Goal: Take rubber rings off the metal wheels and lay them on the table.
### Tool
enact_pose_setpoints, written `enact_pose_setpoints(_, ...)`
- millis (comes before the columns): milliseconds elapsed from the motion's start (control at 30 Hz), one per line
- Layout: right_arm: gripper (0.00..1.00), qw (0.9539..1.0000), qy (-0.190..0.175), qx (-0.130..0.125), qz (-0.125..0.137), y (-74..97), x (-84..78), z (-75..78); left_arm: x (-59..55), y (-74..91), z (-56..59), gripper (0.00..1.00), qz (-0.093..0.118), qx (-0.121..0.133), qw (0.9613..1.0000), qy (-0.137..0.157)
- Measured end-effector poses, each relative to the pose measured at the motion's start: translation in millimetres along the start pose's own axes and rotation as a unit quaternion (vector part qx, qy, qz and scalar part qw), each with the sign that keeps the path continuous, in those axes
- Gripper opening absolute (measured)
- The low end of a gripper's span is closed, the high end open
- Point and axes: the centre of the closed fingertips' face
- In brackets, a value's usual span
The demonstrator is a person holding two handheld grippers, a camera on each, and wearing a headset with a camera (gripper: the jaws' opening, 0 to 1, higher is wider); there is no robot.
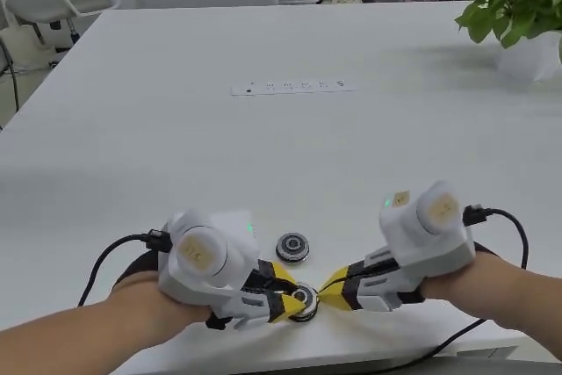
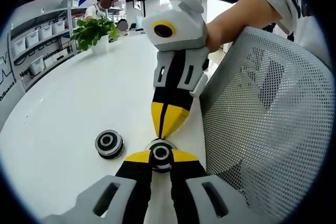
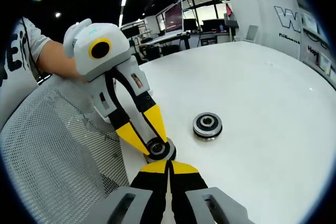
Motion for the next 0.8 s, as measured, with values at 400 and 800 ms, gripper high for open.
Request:
enact_pose_setpoints(400, 0.0, 0.9999, 0.0, 0.008, 0.009, 0.1, 2.8, -4.4, 0.5, 0.4, 0.7, 0.07, -0.004, 0.002, 1.0, -0.002)
enact_pose_setpoints(800, 0.0, 0.9999, 0.006, 0.012, 0.011, -1.0, 4.8, -7.4, 0.2, 0.5, -0.4, 0.07, -0.004, 0.002, 1.0, -0.001)
Point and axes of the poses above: the centre of the closed fingertips' face, and the gripper's own axes: y roughly backward along the fingers, z roughly to its right, x roughly out of its top, and after that the axes turned 10 degrees about -y, right-handed
